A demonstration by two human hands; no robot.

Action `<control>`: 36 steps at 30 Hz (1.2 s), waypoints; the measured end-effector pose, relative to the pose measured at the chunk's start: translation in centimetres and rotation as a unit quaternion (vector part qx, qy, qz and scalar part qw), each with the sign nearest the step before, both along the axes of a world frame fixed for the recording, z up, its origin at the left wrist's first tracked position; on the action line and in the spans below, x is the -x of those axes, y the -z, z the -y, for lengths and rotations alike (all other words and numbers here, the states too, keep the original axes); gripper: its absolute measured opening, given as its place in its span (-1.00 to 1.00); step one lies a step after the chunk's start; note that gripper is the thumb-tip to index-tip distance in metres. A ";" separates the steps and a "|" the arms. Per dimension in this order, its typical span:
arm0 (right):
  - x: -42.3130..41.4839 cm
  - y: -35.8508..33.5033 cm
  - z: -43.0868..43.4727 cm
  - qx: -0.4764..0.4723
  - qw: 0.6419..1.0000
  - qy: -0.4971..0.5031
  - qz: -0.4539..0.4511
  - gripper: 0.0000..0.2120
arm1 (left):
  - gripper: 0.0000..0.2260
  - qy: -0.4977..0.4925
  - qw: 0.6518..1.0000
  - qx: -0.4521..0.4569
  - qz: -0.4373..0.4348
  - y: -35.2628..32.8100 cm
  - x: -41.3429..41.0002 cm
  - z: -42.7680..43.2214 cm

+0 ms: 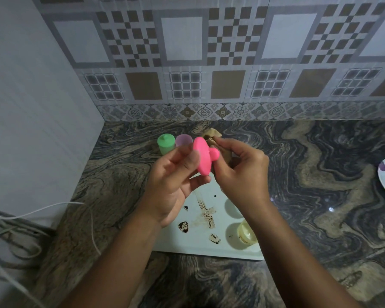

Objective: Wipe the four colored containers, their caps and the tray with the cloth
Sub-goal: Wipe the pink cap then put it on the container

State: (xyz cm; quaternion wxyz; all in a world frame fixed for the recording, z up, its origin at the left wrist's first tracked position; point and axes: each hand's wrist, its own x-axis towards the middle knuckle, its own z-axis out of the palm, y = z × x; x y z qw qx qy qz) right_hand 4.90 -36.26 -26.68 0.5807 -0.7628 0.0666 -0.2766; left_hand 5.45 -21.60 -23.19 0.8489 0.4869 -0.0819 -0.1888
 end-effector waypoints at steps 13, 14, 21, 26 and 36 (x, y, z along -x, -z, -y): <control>0.2 -0.2 -0.7 -0.098 0.992 -0.037 0.076 -0.79 | -0.70 -0.072 0.974 0.097 -0.191 0.9 -1.0 -0.3; 0.1 0.0 -0.8 -0.080 0.993 -0.035 0.076 -0.79 | -0.66 -0.066 0.975 0.089 -0.191 1.0 -1.0 -0.3; -0.3 0.2 -0.7 -0.057 0.993 -0.036 0.092 -0.79 | -0.66 -0.046 0.984 0.050 -0.163 0.8 -0.5 -0.4; -0.1 -0.3 -1.0 -0.047 0.994 -0.025 0.098 -0.81 | -0.68 -0.050 0.998 0.026 -0.030 1.2 -0.1 -0.5; 0.5 -1.4 -1.3 -0.059 0.990 -0.063 0.111 -0.82 | -0.79 -0.085 0.996 -0.006 -0.037 0.4 0.3 -0.3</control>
